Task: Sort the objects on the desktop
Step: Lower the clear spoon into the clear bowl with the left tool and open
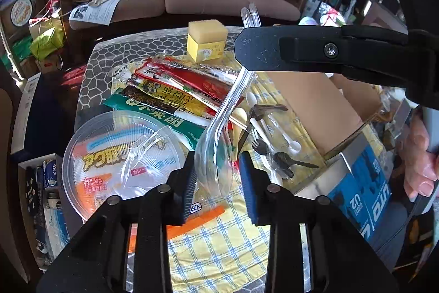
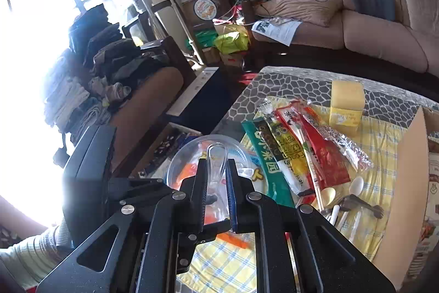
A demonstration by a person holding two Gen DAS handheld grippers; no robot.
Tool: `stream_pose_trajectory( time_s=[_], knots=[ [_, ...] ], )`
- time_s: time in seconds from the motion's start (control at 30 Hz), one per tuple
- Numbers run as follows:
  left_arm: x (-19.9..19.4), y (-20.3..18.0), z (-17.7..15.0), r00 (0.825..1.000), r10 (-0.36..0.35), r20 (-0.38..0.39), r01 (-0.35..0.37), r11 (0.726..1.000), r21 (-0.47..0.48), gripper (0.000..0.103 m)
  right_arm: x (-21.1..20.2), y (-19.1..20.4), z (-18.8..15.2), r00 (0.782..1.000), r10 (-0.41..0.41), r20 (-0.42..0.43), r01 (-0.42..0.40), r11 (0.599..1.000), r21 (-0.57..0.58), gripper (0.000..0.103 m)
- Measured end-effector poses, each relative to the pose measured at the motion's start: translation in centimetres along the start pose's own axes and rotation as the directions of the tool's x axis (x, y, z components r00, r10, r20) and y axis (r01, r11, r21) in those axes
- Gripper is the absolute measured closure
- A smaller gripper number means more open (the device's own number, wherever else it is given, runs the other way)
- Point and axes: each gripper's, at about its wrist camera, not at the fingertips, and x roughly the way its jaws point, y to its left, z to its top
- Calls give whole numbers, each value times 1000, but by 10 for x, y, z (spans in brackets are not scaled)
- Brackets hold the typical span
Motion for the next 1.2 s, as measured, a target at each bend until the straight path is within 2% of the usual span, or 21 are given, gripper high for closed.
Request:
stream_pose_trajectory(
  time_s=[0.13, 0.37, 0.67, 0.97, 1.2],
  knots=[
    [-8, 20, -2, 1000, 14, -7, -14, 1000, -16, 81, 14, 8, 6, 1000, 21, -1, -21, 1000, 15, 91],
    [-9, 68, 3, 997, 52, -58, -53, 999, -8, 81, 55, 10, 19, 996, 86, -1, -86, 990, 115, 91],
    [26, 111, -3, 989, 55, -135, -60, 997, -37, 81, 111, -13, 13, 995, 90, -41, -77, 965, 250, 91],
    [48, 116, -11, 976, 77, -203, -80, 997, -5, 81, 147, -34, 0, 992, 87, -96, -46, 930, 365, 91],
    [34, 130, -8, 981, 80, -179, -90, 995, -48, 80, 170, -47, -17, 984, 67, -168, 17, 890, 455, 91]
  ],
)
